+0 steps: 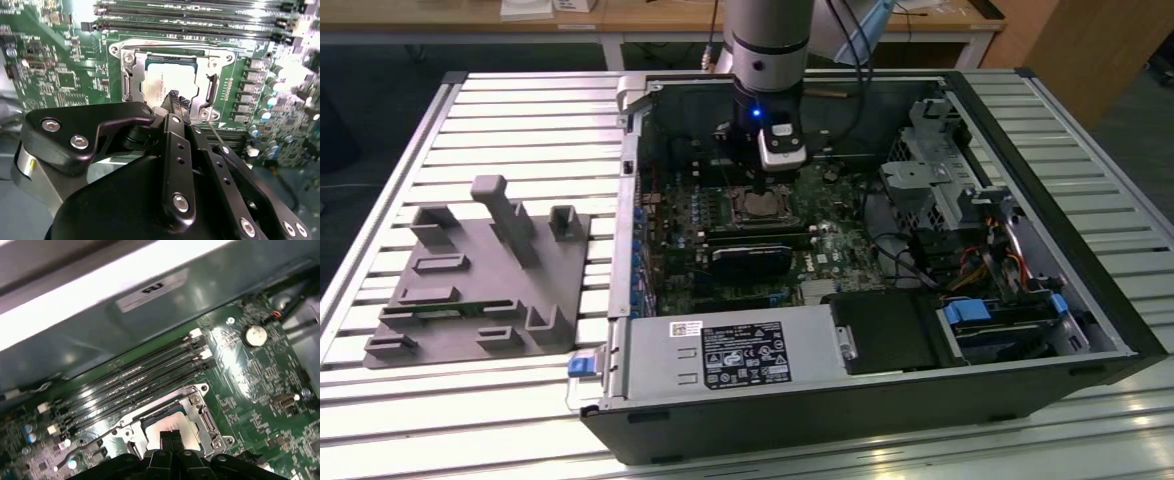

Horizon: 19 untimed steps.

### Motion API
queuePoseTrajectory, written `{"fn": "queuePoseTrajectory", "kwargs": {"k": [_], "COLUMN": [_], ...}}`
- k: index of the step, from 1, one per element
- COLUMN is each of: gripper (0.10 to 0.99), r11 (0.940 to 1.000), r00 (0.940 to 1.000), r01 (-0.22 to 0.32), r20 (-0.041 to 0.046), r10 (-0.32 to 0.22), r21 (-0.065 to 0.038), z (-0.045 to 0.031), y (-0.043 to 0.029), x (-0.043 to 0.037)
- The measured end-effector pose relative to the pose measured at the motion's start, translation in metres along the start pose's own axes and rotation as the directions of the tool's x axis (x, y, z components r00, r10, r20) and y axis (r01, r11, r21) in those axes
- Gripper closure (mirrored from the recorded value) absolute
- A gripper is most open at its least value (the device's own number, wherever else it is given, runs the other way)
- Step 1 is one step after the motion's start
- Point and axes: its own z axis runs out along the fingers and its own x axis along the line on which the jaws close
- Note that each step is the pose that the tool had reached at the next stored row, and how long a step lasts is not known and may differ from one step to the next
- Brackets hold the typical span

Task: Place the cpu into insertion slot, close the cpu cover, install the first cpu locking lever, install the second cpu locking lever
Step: 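Close the cpu cover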

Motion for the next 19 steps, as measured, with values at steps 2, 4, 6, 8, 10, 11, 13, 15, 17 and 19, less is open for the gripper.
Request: {"fn": "queuePoseTrajectory", "kwargs": {"k": [2,4,6,8,10,11,13,15,17,19], "gripper": [0.98,0.98,0.98,0.98,0.98,0.98,0.98,0.98,0.98,0.98], "r11": [0.9993,0.9974,0.9942,0.9899,0.9843,0.9809,0.9733,0.9644,0.9549,0.9467], "r00": [0.9993,0.9974,0.9942,0.9899,0.9843,0.9808,0.9732,0.9644,0.9548,0.9466], "r01": [0.038,0.072,0.107,0.142,0.176,0.195,0.23,0.264,0.297,0.322], "r20": [-0.0014,-0.0024,-0.0039,-0.0052,-0.0067,-0.0075,-0.009,-0.0105,-0.0119,-0.0128], "r10": [-0.038,-0.072,-0.107,-0.142,-0.176,-0.195,-0.23,-0.264,-0.297,-0.322], "r21": [0.0,0.001,0.0,-0.001,-0.001,-0.002,-0.003,-0.004,-0.004,-0.005], "z": [0.0001,0.0001,0.0002,0.0003,0.0003,0.0003,0.0004,0.0005,0.0007,0.001], "y": [0.0,0.0,0.0,0.0,0.0,0.0,0.0,0.0,-0.0001,0.0001], "x": [0.0,0.0,0.0,0.0,0.0,0.0,0.0,0.0,0.0,-0.0002]}}
